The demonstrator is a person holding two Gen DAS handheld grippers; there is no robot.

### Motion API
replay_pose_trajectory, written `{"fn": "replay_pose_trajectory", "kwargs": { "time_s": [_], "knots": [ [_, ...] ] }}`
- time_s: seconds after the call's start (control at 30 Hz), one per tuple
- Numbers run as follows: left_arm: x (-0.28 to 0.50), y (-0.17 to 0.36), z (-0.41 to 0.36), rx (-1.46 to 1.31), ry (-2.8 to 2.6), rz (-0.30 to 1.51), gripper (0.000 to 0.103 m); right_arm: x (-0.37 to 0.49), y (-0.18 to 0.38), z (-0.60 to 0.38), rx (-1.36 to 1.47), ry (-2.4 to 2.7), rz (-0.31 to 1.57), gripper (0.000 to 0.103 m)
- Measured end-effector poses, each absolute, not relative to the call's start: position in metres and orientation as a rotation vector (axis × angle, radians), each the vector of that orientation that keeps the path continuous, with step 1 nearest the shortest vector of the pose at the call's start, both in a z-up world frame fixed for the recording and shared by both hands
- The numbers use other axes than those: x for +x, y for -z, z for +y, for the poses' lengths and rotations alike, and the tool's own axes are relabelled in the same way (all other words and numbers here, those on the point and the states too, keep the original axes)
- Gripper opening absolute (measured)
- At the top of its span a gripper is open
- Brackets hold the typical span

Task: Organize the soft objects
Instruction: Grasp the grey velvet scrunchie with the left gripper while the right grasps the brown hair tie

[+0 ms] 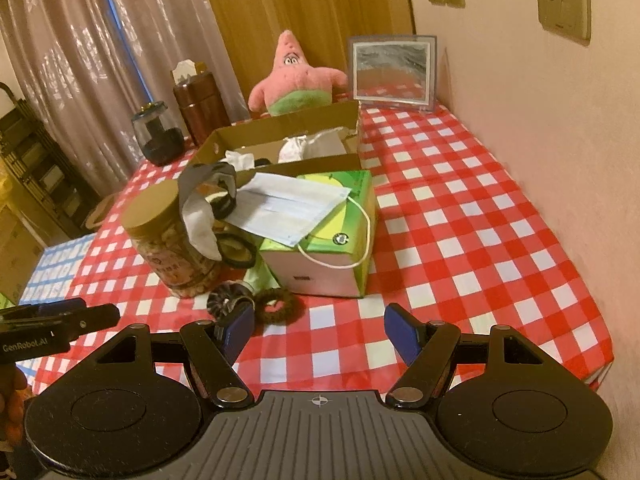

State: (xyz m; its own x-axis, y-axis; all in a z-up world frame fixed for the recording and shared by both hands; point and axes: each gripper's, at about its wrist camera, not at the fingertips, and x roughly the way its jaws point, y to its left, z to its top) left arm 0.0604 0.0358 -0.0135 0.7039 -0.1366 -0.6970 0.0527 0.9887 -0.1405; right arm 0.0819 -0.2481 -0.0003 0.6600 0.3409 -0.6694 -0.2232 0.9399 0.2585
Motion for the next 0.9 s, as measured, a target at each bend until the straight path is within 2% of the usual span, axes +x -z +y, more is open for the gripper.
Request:
{"fn": "replay_pose_trajectory", "kwargs": {
  "time_s": [0.77,0.9],
  "knots": [
    [0.138,0.089,-0.003,0.037,0.262,0.912,0.071,0.123,0.053,-0.239,0.121,-0.292,0.888,0.071],
    [0.151,0.101,-0.005,0.070,0.286,0.907,0.067,0.130,0.060,-0.239,0.124,-0.286,0.901,0.071]
  ]
}}
